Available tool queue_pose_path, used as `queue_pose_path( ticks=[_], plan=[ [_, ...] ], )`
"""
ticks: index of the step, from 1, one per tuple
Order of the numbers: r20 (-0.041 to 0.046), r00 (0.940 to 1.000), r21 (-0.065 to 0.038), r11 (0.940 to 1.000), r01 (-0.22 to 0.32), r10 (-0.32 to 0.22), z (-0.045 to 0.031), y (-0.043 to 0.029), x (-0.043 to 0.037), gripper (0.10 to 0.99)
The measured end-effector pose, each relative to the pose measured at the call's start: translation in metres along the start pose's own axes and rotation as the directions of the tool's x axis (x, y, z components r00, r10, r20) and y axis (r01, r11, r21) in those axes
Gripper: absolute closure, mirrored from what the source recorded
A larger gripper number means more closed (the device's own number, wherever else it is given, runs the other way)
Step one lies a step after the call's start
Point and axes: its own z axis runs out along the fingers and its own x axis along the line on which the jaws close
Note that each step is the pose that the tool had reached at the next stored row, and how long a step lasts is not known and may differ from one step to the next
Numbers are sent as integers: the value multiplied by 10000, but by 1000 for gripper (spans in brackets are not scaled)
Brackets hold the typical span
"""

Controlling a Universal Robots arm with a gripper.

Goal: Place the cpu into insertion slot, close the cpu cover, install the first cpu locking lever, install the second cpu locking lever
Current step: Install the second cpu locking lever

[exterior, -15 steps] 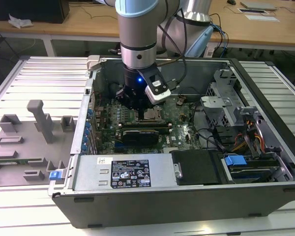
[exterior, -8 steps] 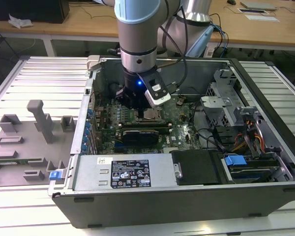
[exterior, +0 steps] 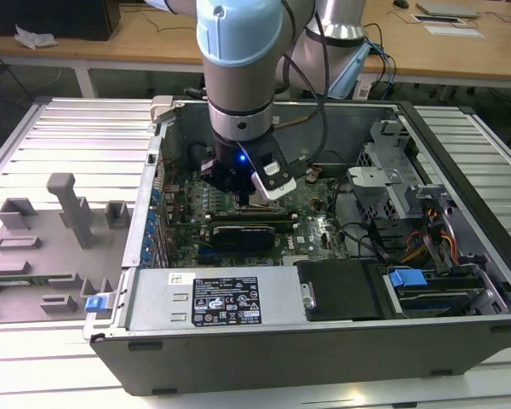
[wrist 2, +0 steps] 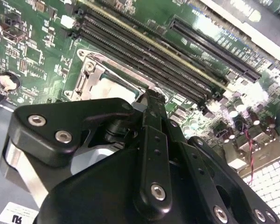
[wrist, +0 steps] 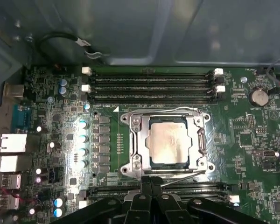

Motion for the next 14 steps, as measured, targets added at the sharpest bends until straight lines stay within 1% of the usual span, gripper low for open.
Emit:
queue_pose_path(
  ticks=[1,3,4,6,8,10,14],
  plan=[
    [-1,10000,-45,10000,-4,4,1,-34,1,980],
    [-1,10000,-100,9999,-8,8,12,-54,4,980],
    [-2,10000,-197,9998,-15,15,23,-61,8,980],
    [-4,10000,-316,9995,-23,23,38,-68,15,980],
    [-3,10000,-395,9992,-27,27,57,-74,23,980],
    [-4,10000,-423,9991,-30,30,98,-86,49,980],
    [-5,10000,-431,9991,-26,25,126,-101,69,980]
  ],
)
